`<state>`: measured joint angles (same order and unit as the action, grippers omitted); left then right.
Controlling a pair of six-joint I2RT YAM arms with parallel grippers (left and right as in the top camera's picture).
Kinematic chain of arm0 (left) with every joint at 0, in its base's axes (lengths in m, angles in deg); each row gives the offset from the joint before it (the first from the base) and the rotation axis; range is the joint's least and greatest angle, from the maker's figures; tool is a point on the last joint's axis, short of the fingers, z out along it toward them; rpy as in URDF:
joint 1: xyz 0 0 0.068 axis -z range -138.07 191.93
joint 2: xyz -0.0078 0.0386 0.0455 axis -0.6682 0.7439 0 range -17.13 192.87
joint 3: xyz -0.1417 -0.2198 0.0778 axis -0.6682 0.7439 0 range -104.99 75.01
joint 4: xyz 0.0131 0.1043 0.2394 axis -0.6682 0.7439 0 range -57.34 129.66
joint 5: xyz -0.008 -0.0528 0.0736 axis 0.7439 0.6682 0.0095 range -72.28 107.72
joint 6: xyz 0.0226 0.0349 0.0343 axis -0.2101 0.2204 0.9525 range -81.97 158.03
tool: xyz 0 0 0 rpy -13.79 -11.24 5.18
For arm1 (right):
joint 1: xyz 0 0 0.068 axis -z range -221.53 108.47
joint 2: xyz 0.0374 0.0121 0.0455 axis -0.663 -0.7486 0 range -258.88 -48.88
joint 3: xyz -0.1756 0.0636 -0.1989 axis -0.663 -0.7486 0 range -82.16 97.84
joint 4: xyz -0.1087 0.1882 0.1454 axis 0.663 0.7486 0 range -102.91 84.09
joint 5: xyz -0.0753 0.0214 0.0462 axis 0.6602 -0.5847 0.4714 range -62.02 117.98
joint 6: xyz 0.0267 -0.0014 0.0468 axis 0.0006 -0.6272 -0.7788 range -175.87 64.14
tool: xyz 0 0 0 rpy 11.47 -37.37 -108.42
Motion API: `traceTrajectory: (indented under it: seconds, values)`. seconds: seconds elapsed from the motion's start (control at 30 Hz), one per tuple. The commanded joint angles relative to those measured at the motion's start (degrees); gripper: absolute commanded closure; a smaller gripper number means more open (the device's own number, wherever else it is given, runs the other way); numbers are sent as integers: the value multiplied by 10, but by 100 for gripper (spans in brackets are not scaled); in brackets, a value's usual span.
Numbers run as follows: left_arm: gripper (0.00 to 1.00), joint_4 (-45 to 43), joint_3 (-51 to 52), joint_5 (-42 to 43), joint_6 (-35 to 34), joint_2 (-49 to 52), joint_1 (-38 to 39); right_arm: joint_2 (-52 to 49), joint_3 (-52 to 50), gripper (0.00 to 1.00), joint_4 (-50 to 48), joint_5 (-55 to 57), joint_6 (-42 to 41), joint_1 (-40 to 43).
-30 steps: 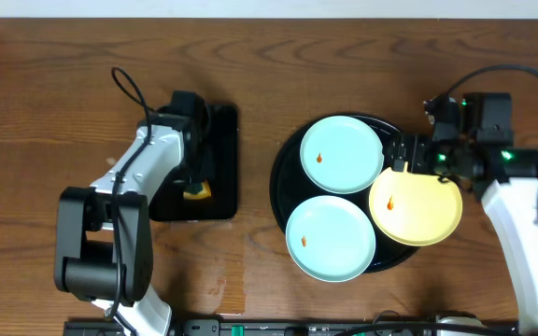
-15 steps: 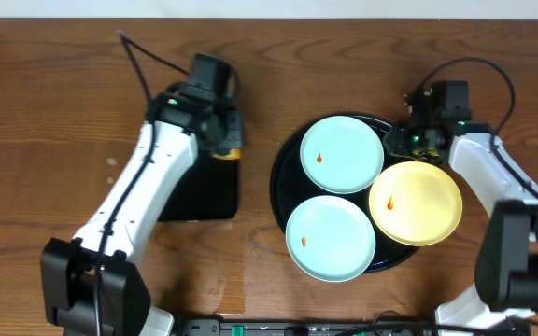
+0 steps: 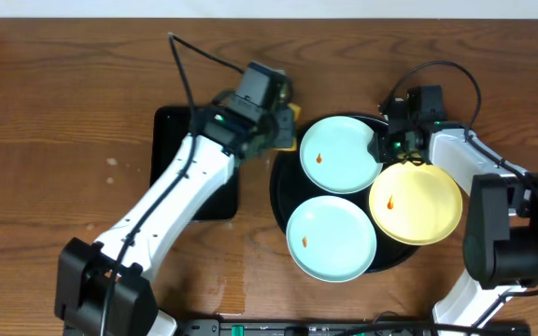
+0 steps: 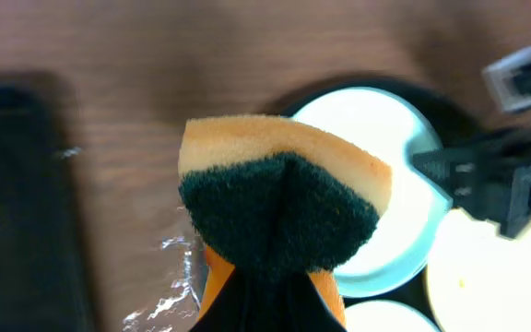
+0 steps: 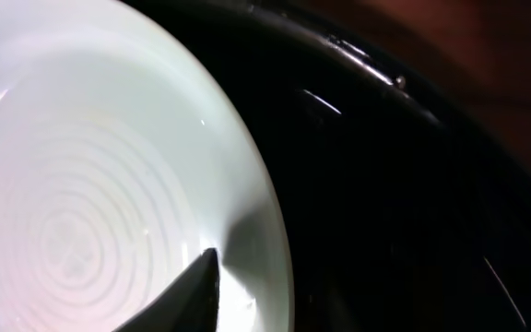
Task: Clean dirty plates on tray and stack at the side
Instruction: 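Scrub the top blue plate with the sponge in the left gripper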
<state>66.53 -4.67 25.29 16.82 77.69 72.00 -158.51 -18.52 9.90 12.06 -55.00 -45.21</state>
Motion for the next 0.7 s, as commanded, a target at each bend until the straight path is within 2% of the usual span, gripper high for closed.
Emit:
traceTrajectory:
  seconds: [0.0, 0.1, 0.17, 0.4, 0.67]
  values:
    - [92, -29, -12, 6, -48, 8, 25, -31, -1, 75, 3, 0, 13, -7]
    - [92, -60, -12, 6, -83, 32, 42, -30, -1, 79, 3, 1, 4, -7]
    - [93, -78, -12, 10, -103, 52, 51, -30, -1, 84, 5, 1, 0, -7]
    - [93, -154, -12, 61, -156, 127, 60, -29, -1, 89, 14, 1, -41, -8]
    - [92, -226, -12, 137, -199, 219, 65, -29, -1, 91, 27, 7, -47, -12]
